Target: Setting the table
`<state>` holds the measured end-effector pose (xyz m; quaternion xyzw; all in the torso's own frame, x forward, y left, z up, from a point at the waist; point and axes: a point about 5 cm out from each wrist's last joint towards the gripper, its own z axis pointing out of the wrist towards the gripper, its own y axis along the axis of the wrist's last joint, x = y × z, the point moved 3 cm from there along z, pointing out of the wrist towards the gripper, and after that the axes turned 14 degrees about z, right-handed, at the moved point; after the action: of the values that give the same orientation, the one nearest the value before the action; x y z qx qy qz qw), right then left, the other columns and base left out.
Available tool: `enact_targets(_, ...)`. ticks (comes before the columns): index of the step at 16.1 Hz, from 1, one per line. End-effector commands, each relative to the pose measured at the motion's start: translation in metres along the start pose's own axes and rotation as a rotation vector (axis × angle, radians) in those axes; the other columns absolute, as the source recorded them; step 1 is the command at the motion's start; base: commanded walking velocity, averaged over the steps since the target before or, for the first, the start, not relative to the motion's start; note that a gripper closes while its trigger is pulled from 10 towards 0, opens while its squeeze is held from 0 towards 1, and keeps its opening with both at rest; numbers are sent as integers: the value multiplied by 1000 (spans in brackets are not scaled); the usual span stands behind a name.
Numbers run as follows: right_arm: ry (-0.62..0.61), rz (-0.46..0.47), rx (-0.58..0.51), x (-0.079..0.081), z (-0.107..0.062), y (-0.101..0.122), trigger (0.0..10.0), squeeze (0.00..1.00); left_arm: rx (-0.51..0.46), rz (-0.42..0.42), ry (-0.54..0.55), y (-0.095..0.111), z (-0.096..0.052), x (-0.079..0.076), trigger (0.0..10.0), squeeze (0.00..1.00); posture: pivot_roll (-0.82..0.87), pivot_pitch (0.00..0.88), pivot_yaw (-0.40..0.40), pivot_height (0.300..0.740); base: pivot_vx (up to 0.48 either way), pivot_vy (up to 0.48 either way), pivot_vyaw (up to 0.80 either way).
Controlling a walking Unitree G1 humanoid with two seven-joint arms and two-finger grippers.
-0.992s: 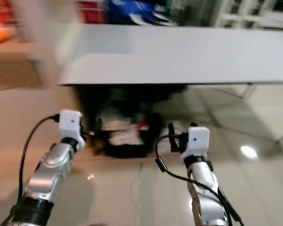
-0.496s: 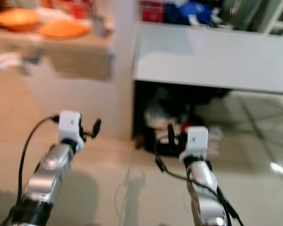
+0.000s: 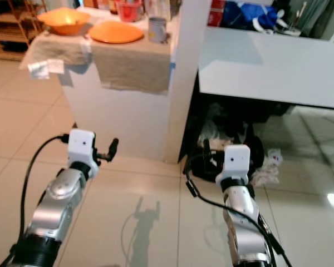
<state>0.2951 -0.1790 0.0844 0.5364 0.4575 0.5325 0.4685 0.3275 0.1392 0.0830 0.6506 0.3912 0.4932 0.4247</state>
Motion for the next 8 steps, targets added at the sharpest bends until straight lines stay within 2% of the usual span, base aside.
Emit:
enact_targets(1, -20, -21, 6, -8, -1, -1, 10000, 1000, -24, 11, -18, 7, 0, -7, 10000, 0, 24, 0, -16, 740, 0, 0, 0)
enact_targets(6, -16, -30, -15, -6, -2, 1, 10000, 1000, -50, 10, -16, 11, 0, -7, 10000, 0, 24, 0, -18, 740, 0, 0, 0)
enact_targets(7, 5, -42, -37, -2, -1, 6, 10000, 0, -69, 18, -21, 15, 0, -8, 10000, 0, 23, 0, -17, 740, 375, 300, 0)
enact_targets(8, 13, -47, -47, 0, -1, 8, 10000, 0, -81, 27, -21, 17, 0, -8, 10000, 0, 23, 0, -17, 740, 420, 0, 0)
